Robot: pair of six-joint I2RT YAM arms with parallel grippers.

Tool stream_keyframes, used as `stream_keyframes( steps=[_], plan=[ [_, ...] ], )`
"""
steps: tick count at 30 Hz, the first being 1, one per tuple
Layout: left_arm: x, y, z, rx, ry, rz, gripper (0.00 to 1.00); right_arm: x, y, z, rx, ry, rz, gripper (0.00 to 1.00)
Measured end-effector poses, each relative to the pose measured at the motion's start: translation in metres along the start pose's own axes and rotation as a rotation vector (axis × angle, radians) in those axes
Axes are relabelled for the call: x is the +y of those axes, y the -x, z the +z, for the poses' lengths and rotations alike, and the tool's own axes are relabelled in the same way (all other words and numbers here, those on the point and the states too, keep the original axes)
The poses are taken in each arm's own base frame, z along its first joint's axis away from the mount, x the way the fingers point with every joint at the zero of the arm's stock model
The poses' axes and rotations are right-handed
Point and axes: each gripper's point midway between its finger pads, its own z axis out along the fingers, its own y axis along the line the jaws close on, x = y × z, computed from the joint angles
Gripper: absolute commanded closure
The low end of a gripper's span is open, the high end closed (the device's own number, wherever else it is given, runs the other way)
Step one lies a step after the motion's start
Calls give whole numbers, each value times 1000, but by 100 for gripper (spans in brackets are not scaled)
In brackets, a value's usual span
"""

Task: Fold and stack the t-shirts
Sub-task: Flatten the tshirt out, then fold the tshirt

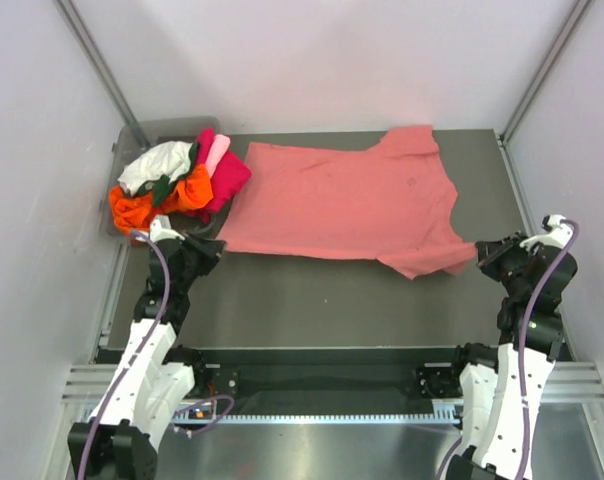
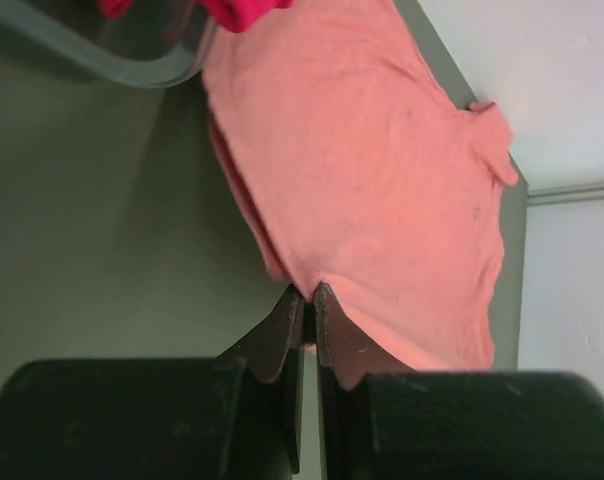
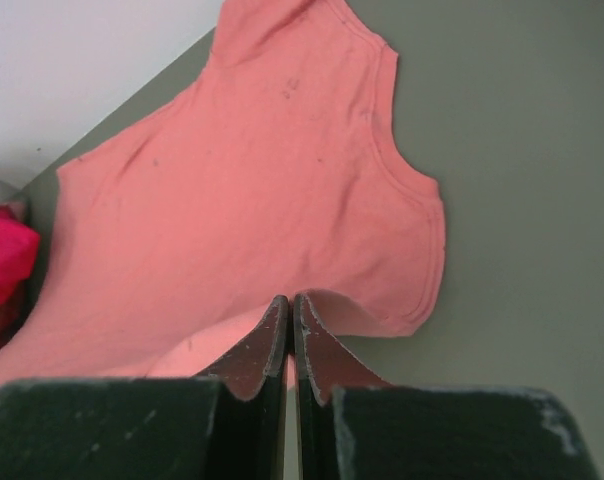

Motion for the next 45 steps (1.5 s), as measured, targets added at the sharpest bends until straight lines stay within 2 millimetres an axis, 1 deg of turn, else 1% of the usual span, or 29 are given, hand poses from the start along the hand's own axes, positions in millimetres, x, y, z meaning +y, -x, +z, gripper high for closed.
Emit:
stream_keyframes(
  steps=[2, 5, 9, 10, 15, 18, 22, 26, 30, 34, 39, 45],
  plan=[
    [7, -1, -4, -12, 22, -15, 100, -3, -3, 0, 11, -15, -5, 100],
    [18, -7, -3, -5, 59, -37, 100, -7, -7, 3, 37, -28, -10, 100],
    [31, -15, 4, 25, 111, -55, 100, -17, -15, 16, 99, -57, 4, 100],
    [34, -17, 6, 35, 123, -57, 100, -20, -20, 23, 121, -63, 12, 100],
    [47, -26, 19, 86, 188, -64, 100, -35, -35, 42, 201, -100, 42, 100],
    [45, -23, 29, 104, 211, -66, 100, -39, -39, 51, 227, -110, 51, 100],
    [33, -12, 43, 105, 210, -57, 100, -43, -43, 63, 252, -135, 51, 100],
    [23, 0, 59, 99, 209, -41, 100, -39, -46, 80, 290, -144, 26, 100],
    [23, 4, 75, 108, 230, -39, 100, -32, -50, 94, 304, -135, 4, 100],
    [26, 2, 90, 131, 253, -42, 100, -37, -52, 102, 306, -163, 5, 100],
    [28, -2, 111, 164, 249, -49, 100, -41, -42, 109, 274, -196, -4, 100],
    [35, -8, 126, 194, 265, -54, 100, -38, -25, 121, 247, -210, -18, 100]
  ],
)
